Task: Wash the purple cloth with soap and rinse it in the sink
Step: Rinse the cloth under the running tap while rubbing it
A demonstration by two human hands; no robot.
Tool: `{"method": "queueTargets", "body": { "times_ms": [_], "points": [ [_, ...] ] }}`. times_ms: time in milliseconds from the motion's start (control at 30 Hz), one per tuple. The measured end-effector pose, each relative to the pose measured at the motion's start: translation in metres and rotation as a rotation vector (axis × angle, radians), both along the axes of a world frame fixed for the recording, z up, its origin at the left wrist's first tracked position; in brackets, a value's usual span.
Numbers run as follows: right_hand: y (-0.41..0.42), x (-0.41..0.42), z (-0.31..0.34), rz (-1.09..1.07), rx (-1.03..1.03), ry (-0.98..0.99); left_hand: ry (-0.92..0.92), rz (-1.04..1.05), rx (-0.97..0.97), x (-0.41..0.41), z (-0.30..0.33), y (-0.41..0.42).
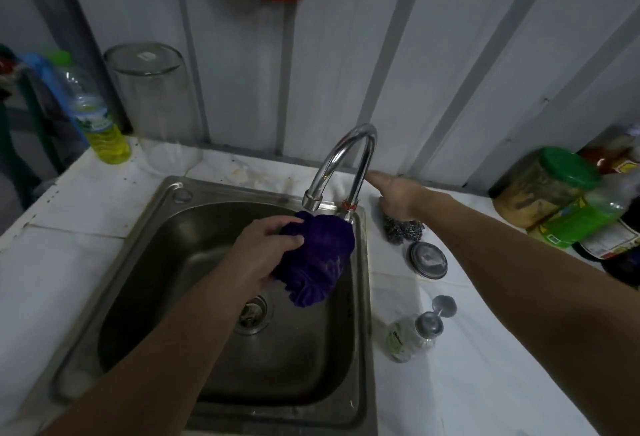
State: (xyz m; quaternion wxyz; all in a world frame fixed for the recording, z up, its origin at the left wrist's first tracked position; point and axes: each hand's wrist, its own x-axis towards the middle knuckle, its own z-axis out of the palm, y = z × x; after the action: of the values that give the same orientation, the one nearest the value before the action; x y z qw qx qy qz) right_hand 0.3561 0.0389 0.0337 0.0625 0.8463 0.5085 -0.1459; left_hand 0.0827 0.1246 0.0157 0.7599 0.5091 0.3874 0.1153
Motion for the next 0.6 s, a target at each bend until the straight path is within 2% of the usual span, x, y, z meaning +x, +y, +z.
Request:
{"method": "queueTargets", "body": {
  "times_ms": [167,300,500,600],
  "points": [
    [0.012,0.007,-0.009,0.122,-0.010,-0.018,0.011,0.042,-0.027,0.001,-0.006,0.000],
    [0.018,0.012,-0.015,0.160,-0.048,-0.111,0.018,0.090,-0.037,0.003,-0.009,0.001],
    [0.012,0.019,-0.021,0.139,-0.035,-0.176,0.019,0.125,-0.033,0.004,-0.006,-0.002],
    [-0.004,0.029,-0.030,0.079,-0.056,-0.136,0.015,0.142,-0.028,0.004,-0.005,-0.002]
  ]
}}
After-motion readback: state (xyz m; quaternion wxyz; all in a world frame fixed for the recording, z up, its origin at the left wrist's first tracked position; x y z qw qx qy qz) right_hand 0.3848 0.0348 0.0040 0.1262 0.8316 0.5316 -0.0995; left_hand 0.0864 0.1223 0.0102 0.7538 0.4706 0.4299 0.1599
